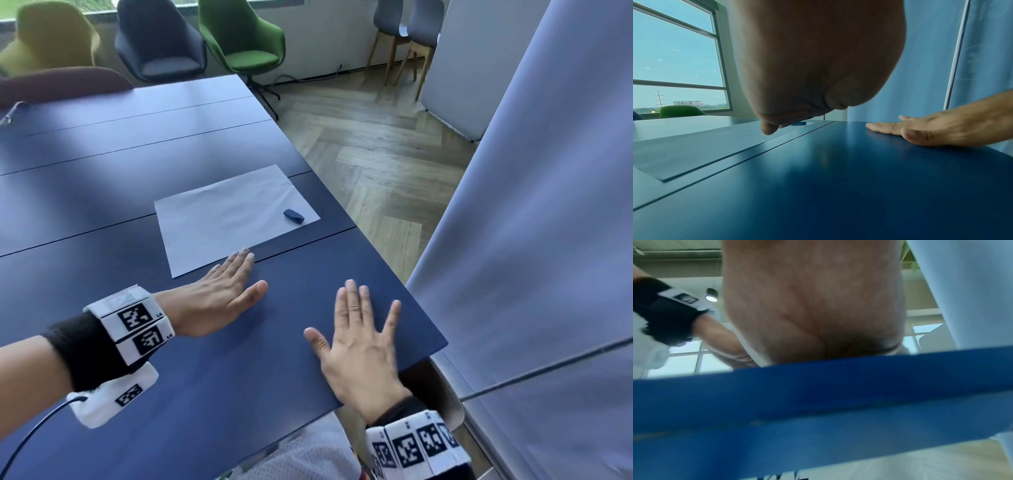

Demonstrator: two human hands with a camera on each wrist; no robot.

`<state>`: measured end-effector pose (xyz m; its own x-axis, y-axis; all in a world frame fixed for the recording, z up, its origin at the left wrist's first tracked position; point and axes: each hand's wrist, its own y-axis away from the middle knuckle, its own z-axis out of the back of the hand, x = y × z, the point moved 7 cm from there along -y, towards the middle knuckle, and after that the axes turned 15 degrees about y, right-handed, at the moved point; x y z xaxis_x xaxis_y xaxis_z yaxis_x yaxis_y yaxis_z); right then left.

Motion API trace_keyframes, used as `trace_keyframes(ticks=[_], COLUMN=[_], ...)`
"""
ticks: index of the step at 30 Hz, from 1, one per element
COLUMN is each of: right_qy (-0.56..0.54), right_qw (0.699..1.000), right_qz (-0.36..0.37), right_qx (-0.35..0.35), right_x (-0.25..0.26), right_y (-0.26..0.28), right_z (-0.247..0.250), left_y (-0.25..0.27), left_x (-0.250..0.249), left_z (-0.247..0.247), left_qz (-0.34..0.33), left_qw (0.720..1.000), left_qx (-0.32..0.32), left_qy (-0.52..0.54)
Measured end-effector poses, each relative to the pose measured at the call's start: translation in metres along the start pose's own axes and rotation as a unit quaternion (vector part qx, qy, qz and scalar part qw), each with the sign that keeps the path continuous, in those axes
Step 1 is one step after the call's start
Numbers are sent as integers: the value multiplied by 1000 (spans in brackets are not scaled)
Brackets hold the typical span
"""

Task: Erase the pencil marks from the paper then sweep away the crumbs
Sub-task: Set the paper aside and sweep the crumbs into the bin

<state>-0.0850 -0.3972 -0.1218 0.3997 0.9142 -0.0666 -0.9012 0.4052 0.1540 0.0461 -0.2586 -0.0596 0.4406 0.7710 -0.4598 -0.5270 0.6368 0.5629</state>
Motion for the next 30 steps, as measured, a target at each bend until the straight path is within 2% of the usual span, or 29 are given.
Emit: trace_keyframes(ticks=[3,4,6,7,8,11,12,14,16,19,21,23,26,28,30], right_qy=[-18,-27,6,15,17,17,26,9,-39,-31,-18,-19,-1,33,26], right_qw=[1000,998,982,973,971,990,993,991,981,935,924,940,984,993,995], right_qz=[6,42,176,227,237,132,92,77,164,353,381,340,156,64,22], right_qx=[-21,-35,-62,-44,-29,-44,-71,-105,-99,24,39,7,-85,-92,-98], right_x=[11,29,81,99,102,65,53,53,99,197,214,192,99,39,11], right_y=[2,9,33,45,50,36,29,26,37,77,85,71,41,26,21], right_z=[10,18,15,11,10,1,1,2,14,12,17,11,2,-6,-3], left_y=[2,1,0,-1,-1,6,10,15,18,19,21,27,37,41,43], left_x=[-1,-2,-4,-4,-4,-2,1,6,8,9,10,14,27,36,40], left_z=[0,-1,-2,-1,1,13,17,23,27,29,31,34,37,37,35], left_qz=[7,-1,-6,-6,-7,-8,-3,8,11,12,15,23,47,55,55], left_qw=[1000,1000,1000,1000,1000,1000,1000,999,999,1000,1000,999,998,998,998], left_qx=[2,4,13,12,9,-10,-17,-26,-30,-25,-22,-26,-35,-33,-30], left_qy=[7,4,-2,-6,-8,2,12,21,16,-1,-8,-8,1,6,11])
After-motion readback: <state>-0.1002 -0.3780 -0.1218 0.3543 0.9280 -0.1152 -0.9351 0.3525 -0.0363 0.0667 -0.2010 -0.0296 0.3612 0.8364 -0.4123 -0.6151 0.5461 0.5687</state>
